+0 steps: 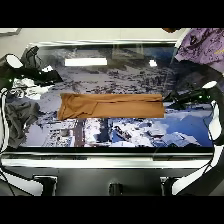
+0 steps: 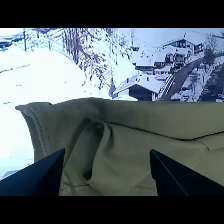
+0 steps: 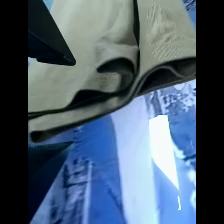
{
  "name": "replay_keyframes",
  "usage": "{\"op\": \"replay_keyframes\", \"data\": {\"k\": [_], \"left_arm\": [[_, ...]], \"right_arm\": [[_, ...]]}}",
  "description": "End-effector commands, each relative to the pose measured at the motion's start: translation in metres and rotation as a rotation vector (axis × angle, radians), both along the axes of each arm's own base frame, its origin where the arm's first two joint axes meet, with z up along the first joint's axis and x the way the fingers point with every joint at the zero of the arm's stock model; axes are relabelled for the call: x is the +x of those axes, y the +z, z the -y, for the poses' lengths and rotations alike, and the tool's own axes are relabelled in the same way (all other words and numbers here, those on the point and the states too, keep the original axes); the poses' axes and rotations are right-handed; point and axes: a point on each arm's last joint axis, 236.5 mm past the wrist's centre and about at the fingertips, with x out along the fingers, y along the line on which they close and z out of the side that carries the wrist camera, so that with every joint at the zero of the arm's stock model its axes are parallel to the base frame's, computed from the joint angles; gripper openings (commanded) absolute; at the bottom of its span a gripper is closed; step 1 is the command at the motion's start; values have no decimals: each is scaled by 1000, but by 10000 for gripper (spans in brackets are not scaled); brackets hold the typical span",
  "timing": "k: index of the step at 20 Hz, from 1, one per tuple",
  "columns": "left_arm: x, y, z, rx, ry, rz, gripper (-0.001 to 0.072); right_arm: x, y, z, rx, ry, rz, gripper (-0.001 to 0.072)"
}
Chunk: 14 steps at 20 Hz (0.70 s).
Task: Fold the clothes and pants, and hang the long-sleeved shirts on hangers.
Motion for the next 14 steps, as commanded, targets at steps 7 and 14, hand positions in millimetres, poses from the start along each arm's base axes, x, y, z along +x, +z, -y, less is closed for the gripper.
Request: {"op": "replay_keyframes", "data": {"k": [7,14], "left_arm": [[-1,0,0,2,1,-5,615],[3,1,44,-89,-32,3,27]], "right_arm": [[4,-23,-60,32,113,-6,411],[-3,21,-43,-61,58,-27,25]]}}
